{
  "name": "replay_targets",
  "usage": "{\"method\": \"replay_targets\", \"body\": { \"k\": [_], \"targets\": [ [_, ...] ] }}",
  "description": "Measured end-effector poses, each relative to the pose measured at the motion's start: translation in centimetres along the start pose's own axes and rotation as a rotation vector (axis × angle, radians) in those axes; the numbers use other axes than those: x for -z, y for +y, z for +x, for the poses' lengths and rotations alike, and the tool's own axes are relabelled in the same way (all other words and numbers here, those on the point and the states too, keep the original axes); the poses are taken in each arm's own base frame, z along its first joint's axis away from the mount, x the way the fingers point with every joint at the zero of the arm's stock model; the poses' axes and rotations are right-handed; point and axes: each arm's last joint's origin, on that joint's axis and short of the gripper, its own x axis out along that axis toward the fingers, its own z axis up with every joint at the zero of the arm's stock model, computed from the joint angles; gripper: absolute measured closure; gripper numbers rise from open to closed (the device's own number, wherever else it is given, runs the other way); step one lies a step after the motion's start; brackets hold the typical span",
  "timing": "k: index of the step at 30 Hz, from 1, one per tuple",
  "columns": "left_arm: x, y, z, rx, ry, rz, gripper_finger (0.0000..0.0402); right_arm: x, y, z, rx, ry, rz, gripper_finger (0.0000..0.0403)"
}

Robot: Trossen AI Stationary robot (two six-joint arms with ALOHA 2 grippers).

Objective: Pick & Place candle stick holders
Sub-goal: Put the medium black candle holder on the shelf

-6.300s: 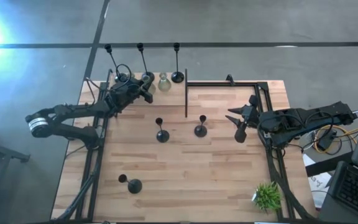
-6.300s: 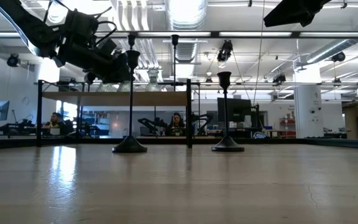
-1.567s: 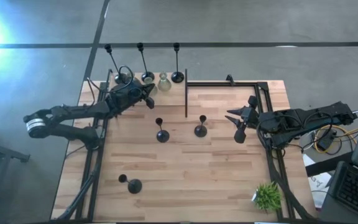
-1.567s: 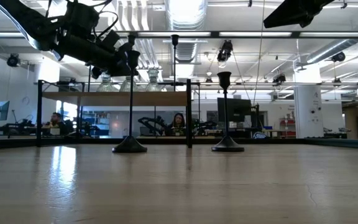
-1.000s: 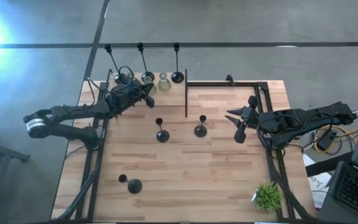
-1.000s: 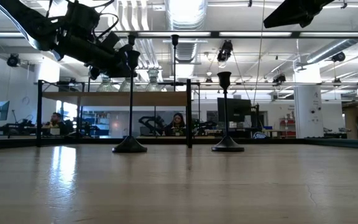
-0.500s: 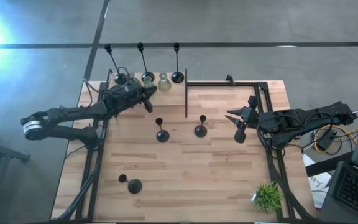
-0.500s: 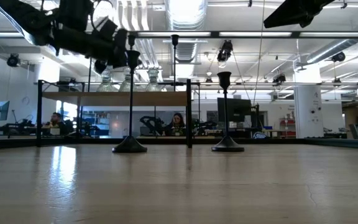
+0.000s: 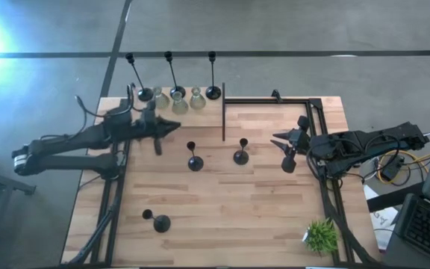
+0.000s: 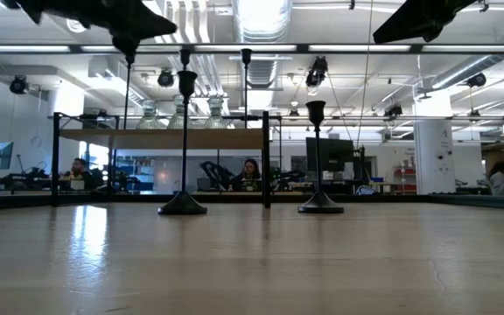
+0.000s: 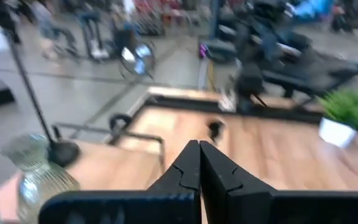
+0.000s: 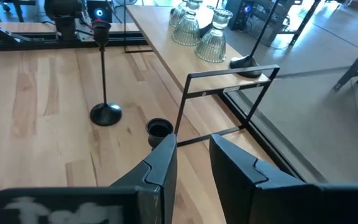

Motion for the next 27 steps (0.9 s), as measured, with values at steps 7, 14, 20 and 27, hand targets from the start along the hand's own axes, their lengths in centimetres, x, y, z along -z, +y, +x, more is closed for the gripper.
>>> {"method": "replay_targets", "body": {
  "k": [7, 14, 20, 27],
  "targets": [
    [-0.7, -2.2, -3.5, 0.105, 0.205, -0.008, 0.0401, 0.0, 0.0, 0.0, -0.005, 0.0, 0.015, 0.0324],
    [0.6, -3.5, -4.6, 0.232, 0.332, -0.08, 0.0396, 0.0, 0.0, 0.0, -0.006, 0.0, 0.016, 0.033],
    [4.0, -5.0, -5.4, 0.583, 0.601, -0.178, 0.04, 0.0, 0.1, 0.0, -0.029, 0.006, 0.017, 0.0323],
    [6.8, -5.6, -5.5, 0.635, 0.69, -0.163, 0.04, 0.0, 0.1, 0.0, -0.032, 0.003, 0.019, 0.032]
  ]
}}
